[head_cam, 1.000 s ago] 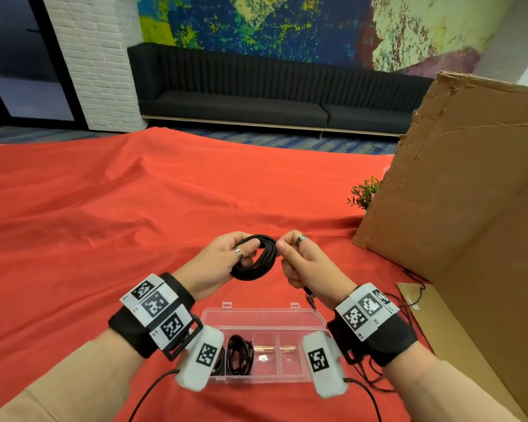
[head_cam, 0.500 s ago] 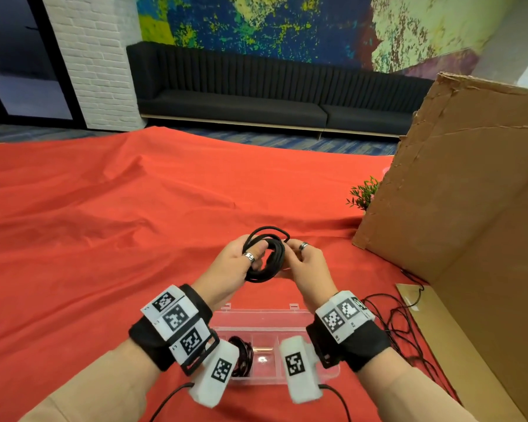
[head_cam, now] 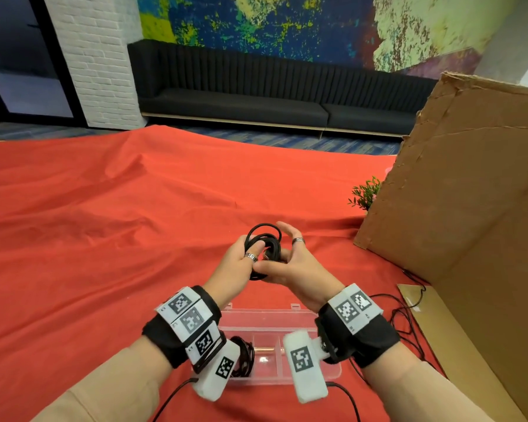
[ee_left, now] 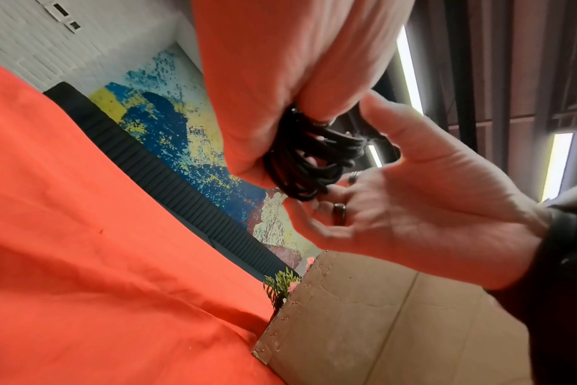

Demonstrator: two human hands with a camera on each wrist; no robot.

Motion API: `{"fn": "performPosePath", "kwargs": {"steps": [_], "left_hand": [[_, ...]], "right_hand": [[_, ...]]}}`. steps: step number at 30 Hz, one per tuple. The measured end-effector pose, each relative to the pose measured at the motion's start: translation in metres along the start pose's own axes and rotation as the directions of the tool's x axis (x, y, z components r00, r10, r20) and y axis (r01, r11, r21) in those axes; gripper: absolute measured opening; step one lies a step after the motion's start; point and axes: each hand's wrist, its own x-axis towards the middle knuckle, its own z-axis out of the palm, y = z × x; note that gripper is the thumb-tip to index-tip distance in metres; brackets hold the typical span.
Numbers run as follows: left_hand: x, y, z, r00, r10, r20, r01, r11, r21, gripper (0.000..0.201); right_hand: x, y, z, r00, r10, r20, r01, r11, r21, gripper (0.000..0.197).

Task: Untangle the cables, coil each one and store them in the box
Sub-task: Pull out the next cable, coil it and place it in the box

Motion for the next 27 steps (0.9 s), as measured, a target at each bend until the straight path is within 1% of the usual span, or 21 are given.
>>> {"fn": "performPosePath", "kwargs": {"steps": [1, 2, 3, 6, 8, 10, 12, 14, 16, 17, 18, 19, 21, 22, 25, 26, 27], "left_hand": [[0.0, 0.0, 0.0, 1.0, -0.004, 0.0, 0.004, 1.0, 0.013, 0.02], [0.001, 0.0, 0.0, 1.0, -0.003, 0.0, 0.003, 0.999, 0.032, 0.02], [0.002, 0.0, 0.0, 1.0, 0.001, 0.004, -0.001, 0.999, 0.05, 0.021], [0.002, 0.002, -0.002, 0.998, 0.022, 0.052, -0.029, 0.989, 0.142, 0.017], [0.003, 0.003, -0.006, 0.994, 0.0, 0.107, -0.022, 0.978, 0.209, 0.02], [0.003, 0.005, -0.01, 0.985, -0.028, 0.173, -0.014, 0.972, 0.235, 0.024], [0.001, 0.008, -0.013, 0.972, -0.017, 0.236, -0.043, 0.968, 0.248, 0.023], [-0.001, 0.012, -0.015, 0.962, 0.03, 0.271, -0.098, 0.965, 0.242, 0.019], [-0.003, 0.013, -0.014, 0.959, 0.093, 0.267, -0.14, 0.976, 0.165, 0.014], [-0.003, 0.012, -0.013, 0.961, 0.122, 0.248, -0.157, 0.979, 0.128, 0.014], [-0.003, 0.013, -0.011, 0.962, 0.146, 0.23, -0.173, 0.979, 0.105, 0.014], [-0.003, 0.013, -0.01, 0.964, 0.159, 0.214, -0.182, 0.978, 0.097, 0.014], [-0.003, 0.016, -0.007, 0.962, 0.183, 0.203, -0.202, 0.976, 0.08, 0.014], [-0.003, 0.018, -0.005, 0.96, 0.193, 0.202, -0.211, 0.975, 0.075, 0.012], [-0.004, 0.02, 0.0, 0.966, 0.193, 0.172, -0.208, 0.975, 0.074, 0.007], [-0.004, 0.02, 0.002, 0.971, 0.184, 0.15, -0.196, 0.978, 0.073, 0.009], [-0.004, 0.018, 0.003, 0.977, 0.169, 0.126, -0.178, 0.982, 0.064, 0.01]], "right_hand": [[0.001, 0.002, 0.001, 0.999, -0.027, -0.034, 0.025, 0.998, -0.052, 0.069], [0.001, 0.002, 0.003, 0.996, -0.054, -0.068, 0.049, 0.996, -0.078, 0.071], [0.002, 0.003, 0.004, 0.994, -0.069, -0.09, 0.061, 0.994, -0.09, 0.065], [0.0, 0.0, 0.011, 0.985, -0.093, -0.144, 0.08, 0.992, -0.095, 0.039], [-0.001, 0.0, 0.013, 0.982, -0.112, -0.151, 0.093, 0.987, -0.132, 0.031], [-0.001, 0.0, 0.009, 0.979, -0.151, -0.136, 0.116, 0.965, -0.235, 0.027], [-0.002, -0.003, 0.002, 0.969, -0.225, -0.104, 0.163, 0.893, -0.42, 0.025], [-0.005, -0.007, -0.004, 0.955, -0.292, -0.062, 0.196, 0.769, -0.608, 0.022], [-0.008, -0.012, -0.007, 0.93, -0.366, -0.027, 0.239, 0.659, -0.714, 0.018], [-0.01, -0.014, -0.006, 0.91, -0.415, -0.014, 0.26, 0.595, -0.761, 0.017], [-0.011, -0.015, -0.006, 0.878, -0.479, -0.005, 0.274, 0.511, -0.815, 0.016], [-0.012, -0.015, -0.005, 0.832, -0.555, 0.006, 0.277, 0.406, -0.871, 0.017], [-0.014, -0.016, -0.004, 0.742, -0.669, 0.041, 0.227, 0.193, -0.955, 0.02], [-0.015, -0.017, -0.003, 0.714, -0.698, 0.059, 0.192, 0.114, -0.975, 0.021], [-0.013, -0.017, -0.004, 0.667, -0.731, 0.146, 0.073, -0.13, -0.989, 0.033], [-0.011, -0.019, -0.005, 0.661, -0.725, 0.195, 0.047, -0.219, -0.975, 0.035], [-0.01, -0.021, -0.004, 0.647, -0.72, 0.253, 0.039, -0.3, -0.953, 0.032]]}}
